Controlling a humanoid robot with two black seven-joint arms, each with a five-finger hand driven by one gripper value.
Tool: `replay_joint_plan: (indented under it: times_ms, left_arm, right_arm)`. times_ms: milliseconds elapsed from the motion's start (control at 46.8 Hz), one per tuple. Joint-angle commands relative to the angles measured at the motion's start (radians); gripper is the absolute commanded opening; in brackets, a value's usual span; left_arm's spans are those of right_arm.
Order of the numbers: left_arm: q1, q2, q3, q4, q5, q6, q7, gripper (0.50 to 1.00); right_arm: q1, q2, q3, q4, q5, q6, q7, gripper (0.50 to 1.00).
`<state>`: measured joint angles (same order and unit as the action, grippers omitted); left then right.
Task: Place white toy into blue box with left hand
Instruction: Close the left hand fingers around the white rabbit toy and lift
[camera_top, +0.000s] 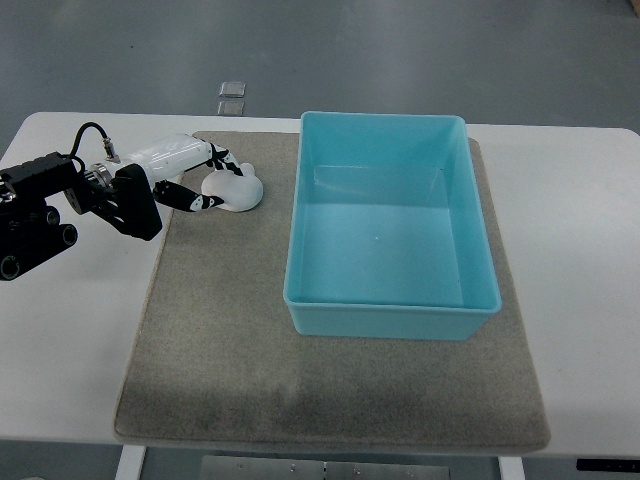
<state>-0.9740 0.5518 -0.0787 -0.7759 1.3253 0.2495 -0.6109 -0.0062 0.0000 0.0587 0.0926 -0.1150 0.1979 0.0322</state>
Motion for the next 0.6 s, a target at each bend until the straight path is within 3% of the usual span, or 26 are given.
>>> replay_joint_plan:
  times_ms: [0, 235, 577]
  left_arm:
    - [0.003, -0.006, -0.001, 0.000, -0.004, 0.011, 0.000, 0.500]
    - [0.000, -0.003, -0.018, -0.002, -0.026, 0.053, 0.000, 0.500]
    - [-0.077, 0.017, -0.102, -0.011, -0.035, 0.047, 0.000, 0.500]
  right_arm:
    - [0.000, 0.000, 0.000, -0.001, 0.000, 0.000, 0.000, 0.936]
    - [0.000, 0.000, 0.000, -0.001, 0.000, 0.000, 0.000, 0.936]
    - [0.000, 0.000, 0.001, -0.001, 0.000, 0.000, 0.000, 0.936]
